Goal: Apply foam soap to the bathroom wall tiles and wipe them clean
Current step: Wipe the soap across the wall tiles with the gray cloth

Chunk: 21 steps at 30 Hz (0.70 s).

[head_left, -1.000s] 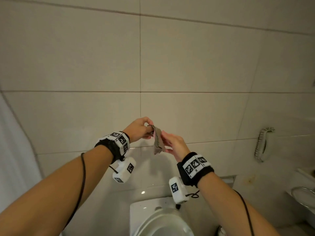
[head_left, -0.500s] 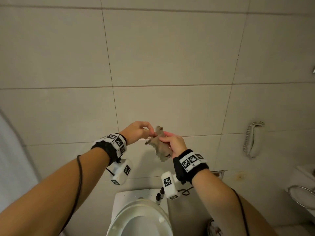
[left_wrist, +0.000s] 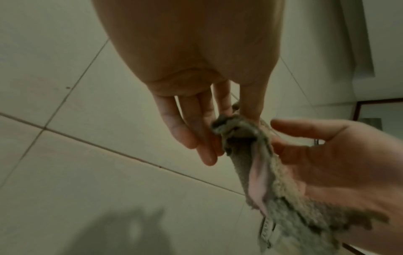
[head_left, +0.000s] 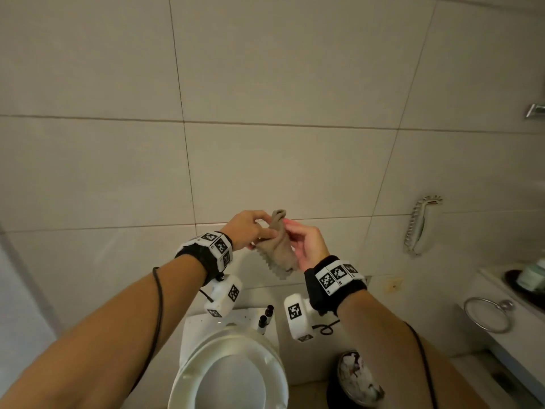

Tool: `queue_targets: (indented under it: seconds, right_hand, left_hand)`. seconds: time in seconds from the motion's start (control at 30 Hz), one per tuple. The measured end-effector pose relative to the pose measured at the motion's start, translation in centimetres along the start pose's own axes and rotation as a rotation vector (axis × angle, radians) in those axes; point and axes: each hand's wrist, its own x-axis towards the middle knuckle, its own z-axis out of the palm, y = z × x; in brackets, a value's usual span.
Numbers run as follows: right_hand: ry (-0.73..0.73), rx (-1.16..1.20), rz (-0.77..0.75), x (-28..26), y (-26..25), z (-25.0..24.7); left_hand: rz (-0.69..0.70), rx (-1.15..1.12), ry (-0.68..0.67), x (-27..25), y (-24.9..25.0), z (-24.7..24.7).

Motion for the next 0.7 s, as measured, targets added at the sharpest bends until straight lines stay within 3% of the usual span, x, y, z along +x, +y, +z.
queue_targets:
  seconds: [0.33,0.7]
  right_hand:
    - [0.104,-0.119,0.035,1.3,-1.1,-5.3]
    - [0.181,-0.073,0.088,6.1,-6.2,-16.8]
  left_hand:
    - [0.074,0.188,-0.018,3.6,-0.3,5.0]
    - [-0.018,0.398,0.040,11.5,3.9,14.5]
